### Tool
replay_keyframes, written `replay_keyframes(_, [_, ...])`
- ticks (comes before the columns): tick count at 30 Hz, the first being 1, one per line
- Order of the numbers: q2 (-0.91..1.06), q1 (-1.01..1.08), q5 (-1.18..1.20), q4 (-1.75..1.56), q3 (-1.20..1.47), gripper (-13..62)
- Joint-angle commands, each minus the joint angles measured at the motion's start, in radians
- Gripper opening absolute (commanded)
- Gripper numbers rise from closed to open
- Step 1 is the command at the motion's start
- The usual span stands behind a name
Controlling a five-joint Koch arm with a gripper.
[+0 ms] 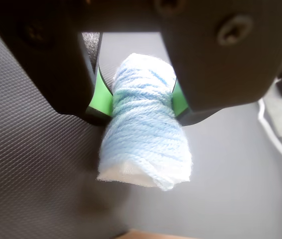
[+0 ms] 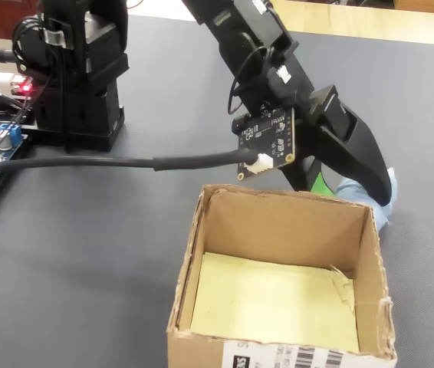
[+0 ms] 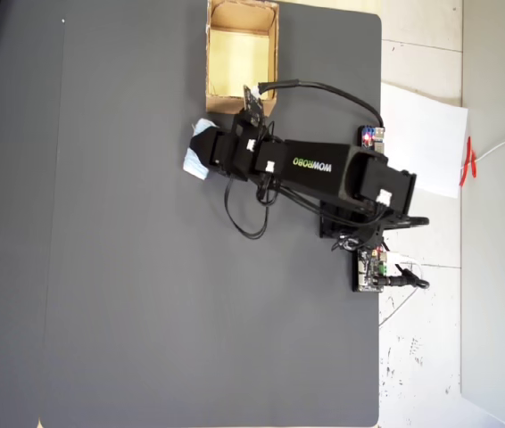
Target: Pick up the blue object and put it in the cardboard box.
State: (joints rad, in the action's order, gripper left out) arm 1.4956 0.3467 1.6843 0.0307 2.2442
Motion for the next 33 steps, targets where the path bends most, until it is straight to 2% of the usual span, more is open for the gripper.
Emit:
replay_keyframes(1, [0.086,-0.017,0.044,-0.124,-0.023,10.6])
replay_keyframes(14, [0.428,0.008,-0.012,-0.17,0.028,10.6])
replay_keyframes(23, [0.485,0.195,-0.095,-0.106,0.011,10.6])
replay_keyframes(30, [0.449,0.437,-0.19,0.087,-0.071,10.7])
replay_keyframes(31, [0.443,0.448,-0.19,0.097,-0.072,11.2])
replay_keyframes(32, [0.434,0.465,-0.19,0.109,-0.071,17.6])
replay_keyframes(33, [0.431,0.466,-0.189,0.118,-0.072,20.7])
